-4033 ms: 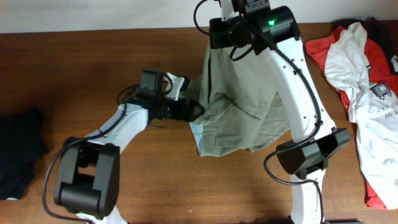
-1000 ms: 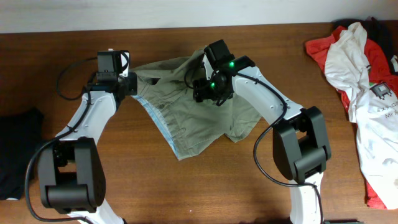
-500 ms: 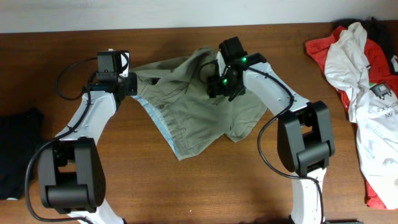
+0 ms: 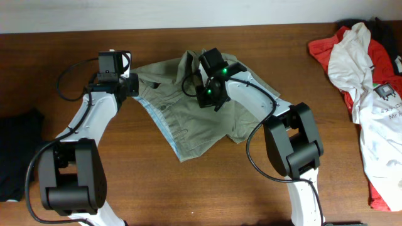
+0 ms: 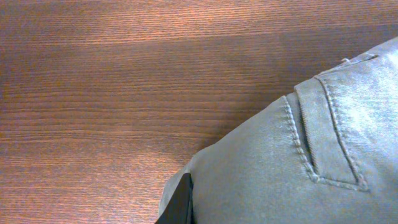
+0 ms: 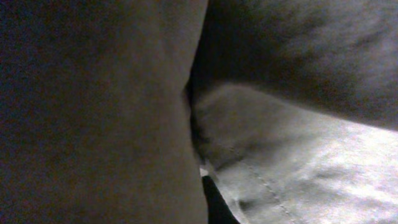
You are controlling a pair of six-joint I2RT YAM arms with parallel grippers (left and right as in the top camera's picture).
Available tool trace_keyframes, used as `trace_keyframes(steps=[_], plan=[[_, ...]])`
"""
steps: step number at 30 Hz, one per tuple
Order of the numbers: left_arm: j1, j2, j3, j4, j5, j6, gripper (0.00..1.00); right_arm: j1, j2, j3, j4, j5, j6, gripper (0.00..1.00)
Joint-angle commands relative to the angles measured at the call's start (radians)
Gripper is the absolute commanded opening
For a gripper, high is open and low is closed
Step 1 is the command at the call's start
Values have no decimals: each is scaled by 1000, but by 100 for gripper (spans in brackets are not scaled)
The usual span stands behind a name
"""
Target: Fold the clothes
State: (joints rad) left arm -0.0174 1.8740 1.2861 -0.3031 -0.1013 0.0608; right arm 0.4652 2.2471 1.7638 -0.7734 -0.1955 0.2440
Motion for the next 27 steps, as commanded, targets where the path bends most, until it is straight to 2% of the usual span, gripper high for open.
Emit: trace_keyframes(steps=[1, 8, 14, 20, 27], plan=[[0, 3, 15, 3, 11, 8, 0, -14, -25, 18, -39, 62, 8, 2], [-1, -7, 22, 18, 10, 8, 0, -93, -198, 252, -235, 201, -31, 4], [6, -141, 170, 2, -20, 8, 0, -292, -212, 698, -556, 256, -88, 4], [40, -226, 418, -162, -20, 8, 0, -537, -222, 1095, -801, 249, -136, 4], [37, -301, 826, -388, -19, 8, 0, -531, -351, 1126, -791, 249, -136, 4]])
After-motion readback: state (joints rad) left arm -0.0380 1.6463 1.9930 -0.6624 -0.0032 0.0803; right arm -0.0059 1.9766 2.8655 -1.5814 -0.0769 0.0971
